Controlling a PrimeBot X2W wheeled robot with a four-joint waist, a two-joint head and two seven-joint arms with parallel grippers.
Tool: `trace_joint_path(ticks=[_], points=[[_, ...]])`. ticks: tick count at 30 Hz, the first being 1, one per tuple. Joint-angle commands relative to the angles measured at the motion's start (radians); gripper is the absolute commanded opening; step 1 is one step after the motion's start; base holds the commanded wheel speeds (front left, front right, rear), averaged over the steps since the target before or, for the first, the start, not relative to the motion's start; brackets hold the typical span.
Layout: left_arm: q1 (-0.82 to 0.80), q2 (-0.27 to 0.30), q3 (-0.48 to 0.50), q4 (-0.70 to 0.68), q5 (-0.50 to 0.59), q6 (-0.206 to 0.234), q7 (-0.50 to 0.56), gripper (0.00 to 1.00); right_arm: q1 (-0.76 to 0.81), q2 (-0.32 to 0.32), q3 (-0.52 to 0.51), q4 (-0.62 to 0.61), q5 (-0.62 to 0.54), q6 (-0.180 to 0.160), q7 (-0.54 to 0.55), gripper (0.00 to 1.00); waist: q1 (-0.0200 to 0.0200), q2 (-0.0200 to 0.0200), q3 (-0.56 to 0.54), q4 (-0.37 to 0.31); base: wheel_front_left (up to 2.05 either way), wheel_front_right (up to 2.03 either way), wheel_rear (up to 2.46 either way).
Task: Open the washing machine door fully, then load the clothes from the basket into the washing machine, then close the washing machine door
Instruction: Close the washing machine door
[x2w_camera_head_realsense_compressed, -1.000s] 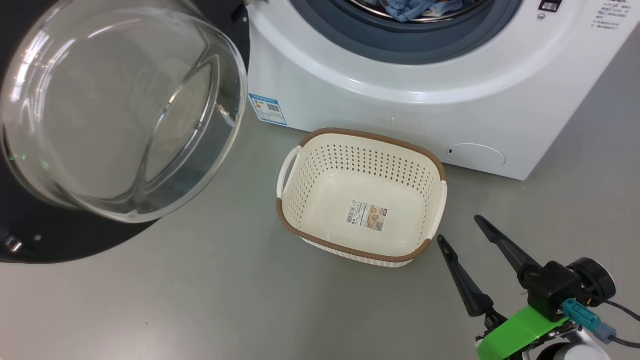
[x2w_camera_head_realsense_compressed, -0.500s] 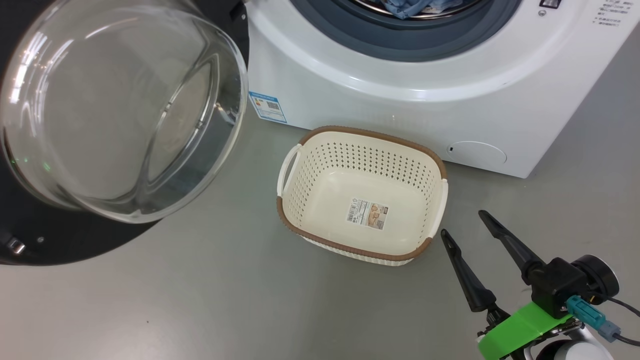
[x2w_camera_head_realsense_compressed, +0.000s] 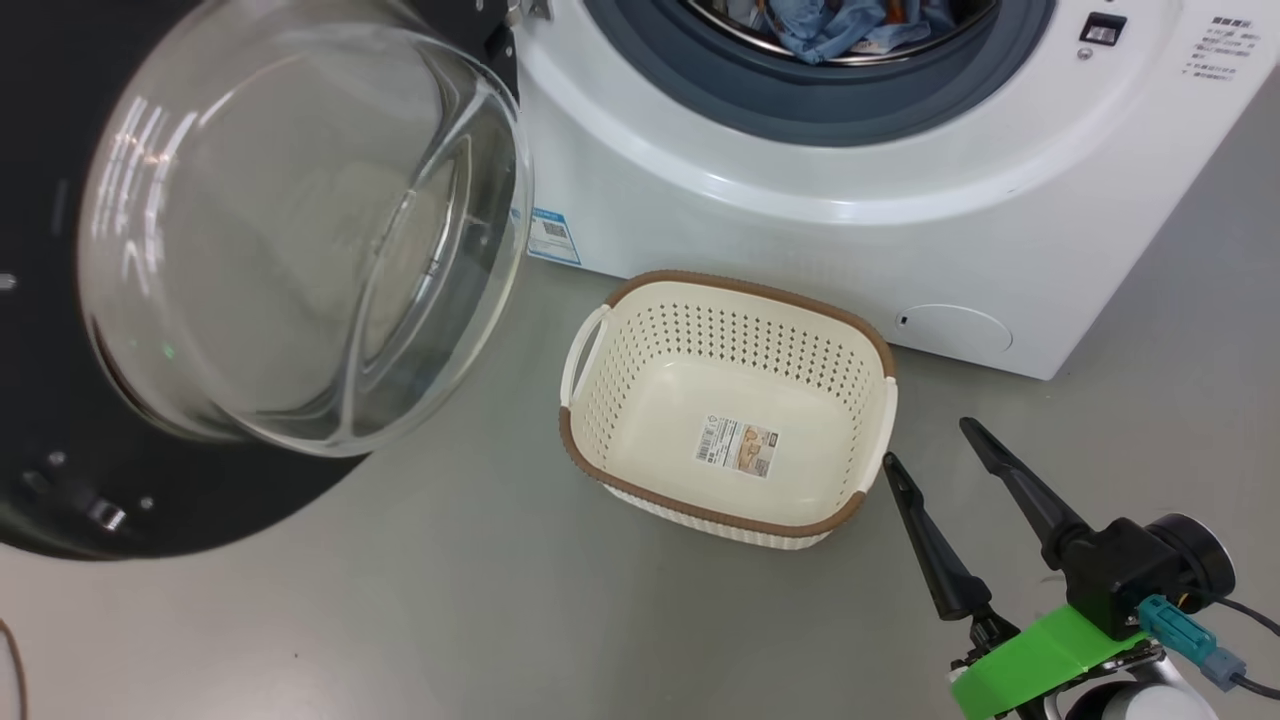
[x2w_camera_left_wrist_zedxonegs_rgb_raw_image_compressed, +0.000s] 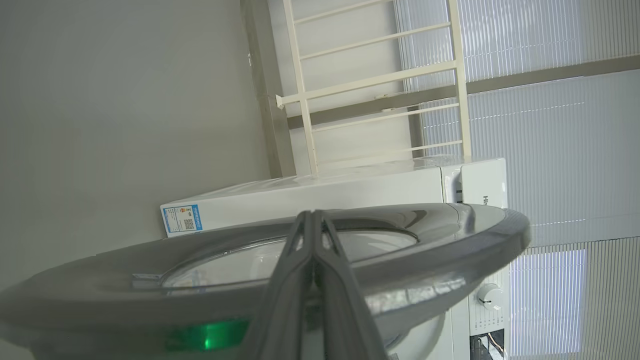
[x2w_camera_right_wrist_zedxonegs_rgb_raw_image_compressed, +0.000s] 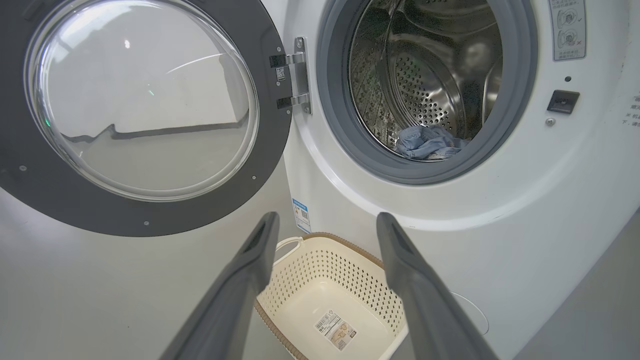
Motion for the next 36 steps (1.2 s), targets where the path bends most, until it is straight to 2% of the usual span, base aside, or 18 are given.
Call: trace_joint_path(ticks=[1,6,16,23,36], points=[[0.013,0.037,0.024,-0.044,-0.005,-0.009,0.028,0.0,-0.002,0.007,0.017,-0.022,-0.006,0.002,-0.012,1.0,0.0,0.0,-0.007,-0.005,0.0,0.0,0.0],[0.096,0.016,0.051,-0.145,-0.012,-0.01,0.068,0.0,0.006,0.023,0.012,-0.016,-0.008,0.002,-0.025,1.0,0.0,0.0,-0.023,-0.024,0.0,0.0,0.0],[0.264,-0.065,0.081,-0.367,-0.028,-0.01,0.147,0.0,0.02,0.039,0.005,-0.008,0.008,0.002,-0.05,1.0,0.0,0.0,-0.047,-0.083,0.0,0.0,0.0],[0.336,-0.121,0.047,-0.507,-0.027,-0.01,0.205,0.0,0.029,0.051,0.0,0.01,0.005,0.002,-0.067,1.0,0.0,0.0,-0.075,-0.147,0.0,0.0,0.0],[0.38,-0.169,-0.022,-0.623,-0.007,0.019,0.229,0.0,0.037,0.076,0.002,0.035,0.007,0.002,-0.091,1.0,0.0,0.0,-0.09,-0.299,0.0,0.0,0.0]])
